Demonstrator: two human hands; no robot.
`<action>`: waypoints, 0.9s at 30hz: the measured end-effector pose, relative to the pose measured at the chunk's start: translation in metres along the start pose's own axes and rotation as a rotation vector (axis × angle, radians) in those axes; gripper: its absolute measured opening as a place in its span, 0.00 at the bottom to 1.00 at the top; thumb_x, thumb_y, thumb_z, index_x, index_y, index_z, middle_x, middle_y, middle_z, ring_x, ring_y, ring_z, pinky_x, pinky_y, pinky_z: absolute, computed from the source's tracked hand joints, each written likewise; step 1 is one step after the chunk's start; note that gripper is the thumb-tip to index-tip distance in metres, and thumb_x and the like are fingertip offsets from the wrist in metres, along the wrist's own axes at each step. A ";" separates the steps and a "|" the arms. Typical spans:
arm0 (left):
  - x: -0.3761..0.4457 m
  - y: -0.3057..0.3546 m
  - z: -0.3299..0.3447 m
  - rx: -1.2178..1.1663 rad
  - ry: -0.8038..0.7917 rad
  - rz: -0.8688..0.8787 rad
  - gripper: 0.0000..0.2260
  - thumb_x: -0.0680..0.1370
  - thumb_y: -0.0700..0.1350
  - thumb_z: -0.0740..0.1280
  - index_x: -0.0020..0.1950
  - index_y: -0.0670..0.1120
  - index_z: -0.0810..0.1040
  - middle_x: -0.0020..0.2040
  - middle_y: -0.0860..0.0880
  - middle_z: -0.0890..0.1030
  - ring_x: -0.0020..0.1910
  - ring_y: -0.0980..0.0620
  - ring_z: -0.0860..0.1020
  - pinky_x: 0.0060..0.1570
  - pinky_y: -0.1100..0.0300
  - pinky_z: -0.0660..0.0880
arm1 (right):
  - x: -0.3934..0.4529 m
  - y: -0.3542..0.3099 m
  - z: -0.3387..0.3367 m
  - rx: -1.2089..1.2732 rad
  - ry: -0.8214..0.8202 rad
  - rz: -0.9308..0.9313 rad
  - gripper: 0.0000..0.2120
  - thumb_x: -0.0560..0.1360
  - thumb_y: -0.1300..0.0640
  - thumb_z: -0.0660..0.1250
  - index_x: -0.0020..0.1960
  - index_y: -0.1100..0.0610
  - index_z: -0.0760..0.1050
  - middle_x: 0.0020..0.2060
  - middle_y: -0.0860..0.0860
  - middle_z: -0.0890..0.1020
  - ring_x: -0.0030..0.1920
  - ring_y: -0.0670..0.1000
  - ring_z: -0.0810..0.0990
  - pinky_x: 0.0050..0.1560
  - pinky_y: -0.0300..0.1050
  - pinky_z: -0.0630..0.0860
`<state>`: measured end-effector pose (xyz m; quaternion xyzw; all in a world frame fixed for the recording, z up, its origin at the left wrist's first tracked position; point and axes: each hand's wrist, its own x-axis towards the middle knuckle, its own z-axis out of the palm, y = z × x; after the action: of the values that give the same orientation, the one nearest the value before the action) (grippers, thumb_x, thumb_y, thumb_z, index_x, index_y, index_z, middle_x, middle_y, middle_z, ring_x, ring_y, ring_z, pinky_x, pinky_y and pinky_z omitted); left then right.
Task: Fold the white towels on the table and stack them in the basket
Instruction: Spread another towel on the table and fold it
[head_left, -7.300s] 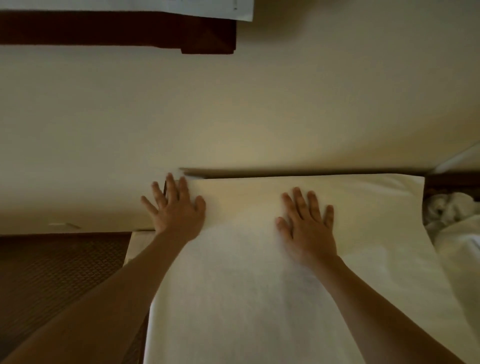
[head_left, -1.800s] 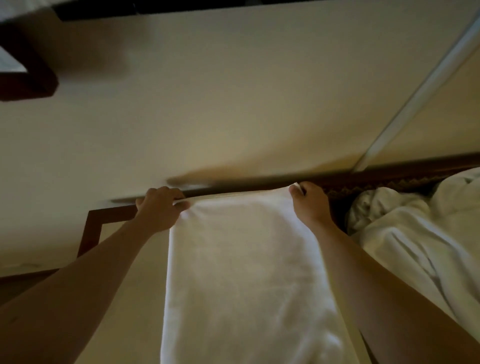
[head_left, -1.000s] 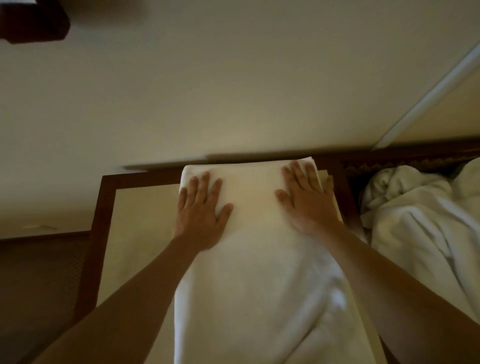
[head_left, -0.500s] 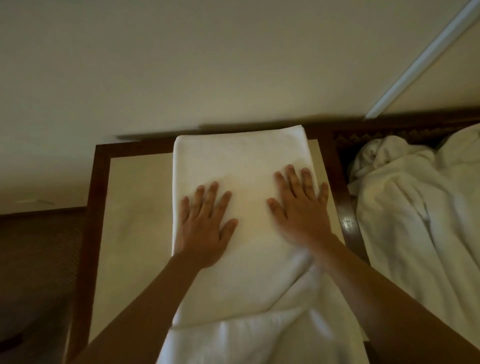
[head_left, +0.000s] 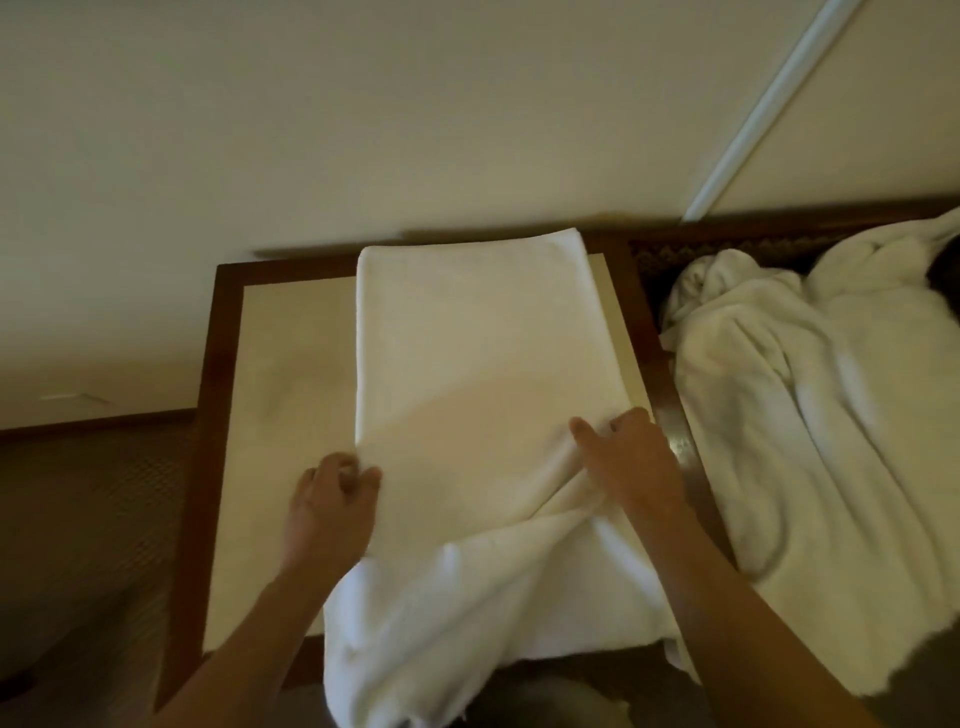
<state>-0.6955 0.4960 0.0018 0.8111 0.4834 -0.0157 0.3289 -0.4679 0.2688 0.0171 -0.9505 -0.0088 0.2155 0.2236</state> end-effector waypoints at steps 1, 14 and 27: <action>-0.007 0.002 0.001 -0.018 -0.058 -0.072 0.15 0.81 0.58 0.66 0.61 0.49 0.76 0.50 0.53 0.79 0.50 0.47 0.78 0.50 0.53 0.72 | -0.004 0.006 0.003 0.025 -0.039 0.037 0.32 0.75 0.37 0.69 0.66 0.61 0.69 0.59 0.57 0.79 0.58 0.60 0.80 0.52 0.48 0.73; -0.009 0.014 -0.010 -0.642 -0.195 -0.462 0.16 0.82 0.51 0.69 0.47 0.38 0.79 0.42 0.41 0.79 0.39 0.44 0.76 0.47 0.48 0.81 | 0.012 0.030 -0.002 0.391 -0.127 0.098 0.26 0.72 0.45 0.70 0.60 0.64 0.77 0.55 0.62 0.82 0.54 0.65 0.83 0.53 0.56 0.82; -0.021 0.025 0.007 -0.160 0.031 -0.192 0.02 0.83 0.39 0.62 0.54 0.42 0.72 0.42 0.51 0.73 0.49 0.43 0.75 0.45 0.56 0.69 | -0.003 0.033 -0.005 0.108 0.085 -0.068 0.13 0.81 0.55 0.62 0.60 0.62 0.73 0.56 0.61 0.80 0.57 0.65 0.79 0.50 0.52 0.73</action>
<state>-0.6846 0.4684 0.0166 0.7325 0.5636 0.0042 0.3819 -0.4711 0.2365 0.0078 -0.9445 -0.0199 0.1676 0.2820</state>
